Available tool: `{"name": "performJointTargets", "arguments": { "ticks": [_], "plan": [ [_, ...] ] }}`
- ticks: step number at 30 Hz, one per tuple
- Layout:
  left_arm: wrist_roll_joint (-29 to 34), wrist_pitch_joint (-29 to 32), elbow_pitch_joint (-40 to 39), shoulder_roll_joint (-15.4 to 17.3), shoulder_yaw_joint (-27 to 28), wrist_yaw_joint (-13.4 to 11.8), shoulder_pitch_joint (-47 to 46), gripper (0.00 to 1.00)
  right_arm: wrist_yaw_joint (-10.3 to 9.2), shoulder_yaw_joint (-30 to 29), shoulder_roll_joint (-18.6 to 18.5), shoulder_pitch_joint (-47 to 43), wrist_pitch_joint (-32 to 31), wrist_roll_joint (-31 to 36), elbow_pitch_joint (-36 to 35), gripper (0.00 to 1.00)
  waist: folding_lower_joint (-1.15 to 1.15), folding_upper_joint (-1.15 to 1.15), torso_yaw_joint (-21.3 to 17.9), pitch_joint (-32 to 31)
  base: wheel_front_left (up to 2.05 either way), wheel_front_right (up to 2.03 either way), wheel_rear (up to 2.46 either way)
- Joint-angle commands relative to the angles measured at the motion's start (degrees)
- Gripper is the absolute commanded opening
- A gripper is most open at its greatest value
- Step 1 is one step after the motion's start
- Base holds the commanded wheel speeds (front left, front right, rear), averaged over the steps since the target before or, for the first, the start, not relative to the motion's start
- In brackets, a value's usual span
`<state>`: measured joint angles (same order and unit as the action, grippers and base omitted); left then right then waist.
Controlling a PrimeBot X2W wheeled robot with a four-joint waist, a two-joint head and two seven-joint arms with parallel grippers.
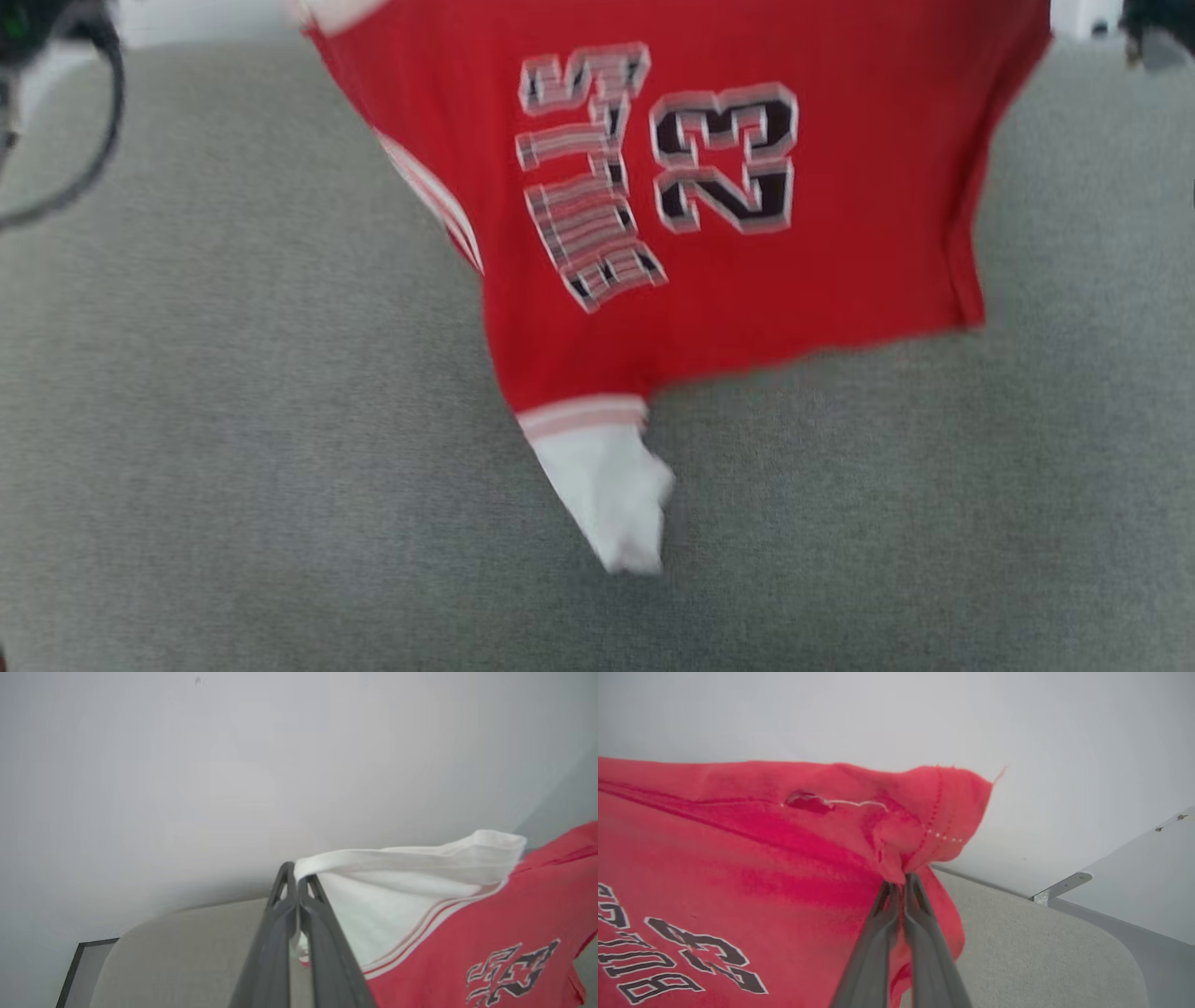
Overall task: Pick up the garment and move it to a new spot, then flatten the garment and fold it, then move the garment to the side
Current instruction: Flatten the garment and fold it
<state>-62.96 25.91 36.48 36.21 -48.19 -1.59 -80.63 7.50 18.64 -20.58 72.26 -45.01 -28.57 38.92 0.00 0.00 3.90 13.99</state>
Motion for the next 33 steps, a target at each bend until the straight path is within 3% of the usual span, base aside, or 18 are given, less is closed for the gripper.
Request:
{"name": "performJointTargets", "arguments": {
  "ticks": [1, 6, 11, 14, 18, 23, 28, 33],
  "plan": [
    [1.8, -2.6, 2.5, -1.1, 0.5, 0.5, -2.7, 0.00, -0.02, -1.0, 1.3, 2.2, 2.8, 2.2, 1.9, 0.00, 0.00, 0.00, -0.9, 2.5, 0.00, 0.00, 0.00],
    [7.1, -14.7, 11.0, -3.9, 1.1, 1.6, -11.7, 0.00, -0.02, -3.9, 5.2, 9.0, 16.2, 10.7, 8.7, 0.00, 0.00, 0.00, -1.7, 6.5, 0.00, 0.00, 0.00],
    [13.4, -34.3, 16.1, -5.4, 2.4, 1.8, -20.8, 0.00, -0.03, -9.3, 7.5, 14.9, 37.4, 21.6, 12.9, 0.00, 0.00, 0.00, -1.8, 9.0, 0.00, 0.00, 0.00],
    [15.7, -40.4, 17.7, -6.5, 3.6, 3.5, -23.9, 0.00, -0.03, -12.6, 8.5, 16.6, 46.4, 28.8, 15.4, 0.00, 0.00, 0.00, -1.3, 10.0, 0.00, 0.00, 0.00],
    [17.9, -41.1, 15.2, -6.4, 7.0, 6.5, -22.4, 0.00, -0.03, -14.8, 9.7, 16.5, 49.4, 35.4, 19.8, 0.00, 0.00, 0.00, -0.7, 10.6, 0.00, 0.00, 0.00],
    [18.5, -40.5, 18.5, -7.8, 4.7, 8.7, -13.4, 0.00, -0.03, -15.5, 10.9, 12.7, 48.4, 36.7, 26.0, 0.00, 0.00, 0.00, 0.1, 9.3, 0.00, 0.00, 0.00],
    [14.5, -34.5, 18.5, -8.4, 0.1, 9.0, -6.7, 0.00, -0.02, -15.8, 11.3, 8.9, 46.6, 34.7, 30.3, 0.00, 0.00, 0.00, 0.7, 8.1, 0.00, 0.00, 0.00],
    [7.2, -25.4, 14.5, -6.7, -5.1, 9.0, 2.4, 0.00, -0.02, -14.6, 11.3, 2.5, 45.0, 31.0, 33.2, 0.00, 0.00, 0.00, 1.7, 5.8, 0.00, 0.00, 0.00]
  ]
}}
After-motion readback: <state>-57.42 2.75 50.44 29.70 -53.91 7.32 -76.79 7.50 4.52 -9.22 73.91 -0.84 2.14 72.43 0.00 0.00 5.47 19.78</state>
